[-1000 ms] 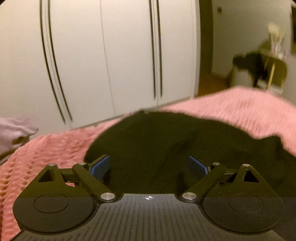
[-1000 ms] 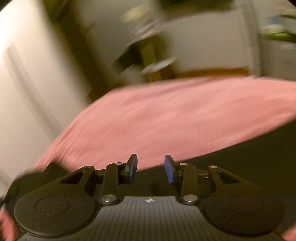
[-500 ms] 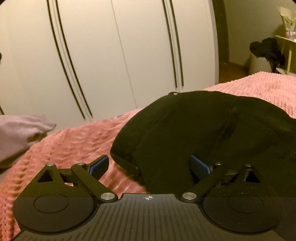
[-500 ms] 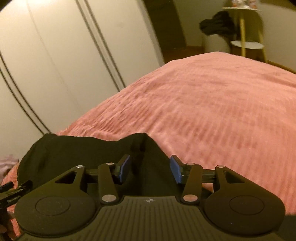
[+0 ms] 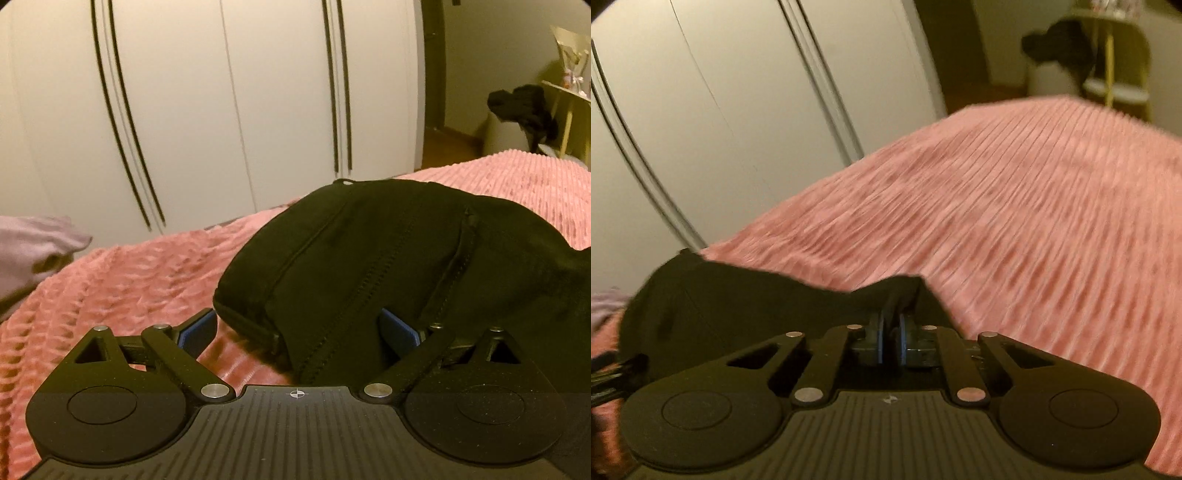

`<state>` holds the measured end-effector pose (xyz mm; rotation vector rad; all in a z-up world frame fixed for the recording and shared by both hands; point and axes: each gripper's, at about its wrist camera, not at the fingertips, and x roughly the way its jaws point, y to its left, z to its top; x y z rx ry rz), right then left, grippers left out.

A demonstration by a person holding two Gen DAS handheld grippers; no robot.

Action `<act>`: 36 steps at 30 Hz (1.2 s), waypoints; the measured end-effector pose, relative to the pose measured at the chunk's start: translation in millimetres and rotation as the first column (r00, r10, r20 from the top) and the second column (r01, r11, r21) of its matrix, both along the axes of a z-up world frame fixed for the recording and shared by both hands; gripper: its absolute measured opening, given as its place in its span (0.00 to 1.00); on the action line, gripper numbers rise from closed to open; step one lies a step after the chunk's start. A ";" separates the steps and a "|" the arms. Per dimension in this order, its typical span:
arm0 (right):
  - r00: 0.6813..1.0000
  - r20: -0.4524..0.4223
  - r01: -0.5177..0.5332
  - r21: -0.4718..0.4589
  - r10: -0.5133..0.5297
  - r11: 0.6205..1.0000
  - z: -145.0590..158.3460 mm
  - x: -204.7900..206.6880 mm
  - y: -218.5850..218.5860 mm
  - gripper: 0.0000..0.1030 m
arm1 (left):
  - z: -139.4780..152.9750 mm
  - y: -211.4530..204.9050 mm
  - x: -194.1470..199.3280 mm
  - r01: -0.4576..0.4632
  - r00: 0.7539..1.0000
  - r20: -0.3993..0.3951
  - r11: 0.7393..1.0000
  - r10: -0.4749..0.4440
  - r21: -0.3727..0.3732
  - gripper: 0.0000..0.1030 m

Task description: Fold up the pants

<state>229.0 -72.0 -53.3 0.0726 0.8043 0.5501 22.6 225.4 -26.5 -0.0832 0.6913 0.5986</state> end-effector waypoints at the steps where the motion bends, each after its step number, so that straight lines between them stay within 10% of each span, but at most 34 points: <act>1: 1.000 0.023 0.021 -0.021 -0.020 1.000 -4.0 2.2 2.8 0.06 | -0.2 -1.5 0.5 0.000 1.000 0.001 1.000 0.000 0.012 0.96; 8: 0.990 0.053 0.135 -0.136 -0.129 0.981 -16.1 -6.0 24.9 0.11 | 2.0 -3.3 1.9 0.015 0.999 -0.034 1.000 -0.014 0.017 0.96; 14: 0.981 0.131 0.150 -0.049 -0.142 0.988 18.6 -70.6 -17.7 0.15 | 4.3 -2.6 -6.0 0.014 0.999 -0.035 1.000 -0.013 0.006 0.96; 26: 0.975 0.128 0.202 -0.194 -0.180 0.960 -30.8 -75.4 -27.5 0.04 | 31.7 -39.6 -5.7 0.026 0.999 -0.025 0.998 -0.025 0.051 0.95; 32: 0.981 -0.008 0.194 -0.042 -0.194 0.980 -4.0 -112.4 -78.8 0.10 | 43.0 -109.2 11.9 0.231 0.973 0.012 0.972 -0.231 -0.034 0.95; 36: 0.972 -0.071 0.215 -0.100 -0.223 0.971 3.8 -133.3 -135.3 0.20 | 24.7 -164.9 38.1 0.332 0.938 -0.038 0.927 -0.343 -0.177 0.95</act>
